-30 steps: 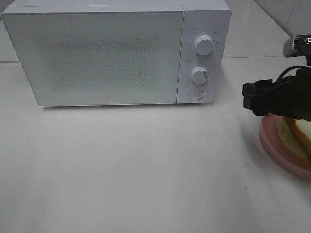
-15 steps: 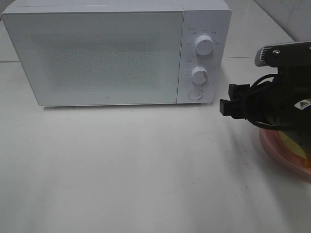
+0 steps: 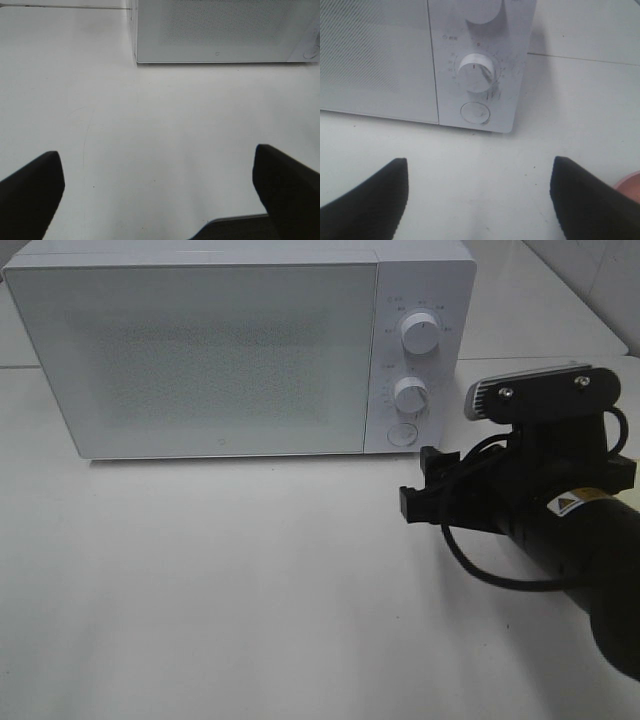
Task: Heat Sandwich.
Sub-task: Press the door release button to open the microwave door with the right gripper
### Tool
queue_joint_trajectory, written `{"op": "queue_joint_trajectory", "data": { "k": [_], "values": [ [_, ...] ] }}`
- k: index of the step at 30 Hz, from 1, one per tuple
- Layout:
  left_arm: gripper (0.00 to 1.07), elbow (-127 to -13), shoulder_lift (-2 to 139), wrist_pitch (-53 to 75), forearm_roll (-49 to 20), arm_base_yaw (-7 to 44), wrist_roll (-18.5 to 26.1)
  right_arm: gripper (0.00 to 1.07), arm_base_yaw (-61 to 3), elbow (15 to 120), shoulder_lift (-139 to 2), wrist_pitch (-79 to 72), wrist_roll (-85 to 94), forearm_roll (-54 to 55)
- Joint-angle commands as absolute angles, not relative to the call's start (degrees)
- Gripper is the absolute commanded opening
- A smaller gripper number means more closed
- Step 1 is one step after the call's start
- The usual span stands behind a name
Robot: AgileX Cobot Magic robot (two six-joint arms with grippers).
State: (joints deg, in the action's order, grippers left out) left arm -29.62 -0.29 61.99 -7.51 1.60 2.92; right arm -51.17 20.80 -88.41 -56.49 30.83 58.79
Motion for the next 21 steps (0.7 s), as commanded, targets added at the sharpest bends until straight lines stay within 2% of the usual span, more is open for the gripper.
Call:
{"op": "queue_joint_trajectory", "data": {
  "k": [1,16,21],
  "values": [
    [0.97,-29.5,-1.7,61.2,-7.4,1.4,3.0,0.76,-53.0,20.9,-90.3,-57.1,29.0,59.2],
    [0.97,-29.5,-1.7,61.2,-7.4,1.4,3.0,0.76,-53.1,20.9,-91.3,-59.0,20.7,59.2],
    [0.97,-29.5,-1.7,61.2,-7.4,1.4,3.0,0.76,-53.1,20.9,-91.3,-59.0,8.5,59.2]
  ]
}}
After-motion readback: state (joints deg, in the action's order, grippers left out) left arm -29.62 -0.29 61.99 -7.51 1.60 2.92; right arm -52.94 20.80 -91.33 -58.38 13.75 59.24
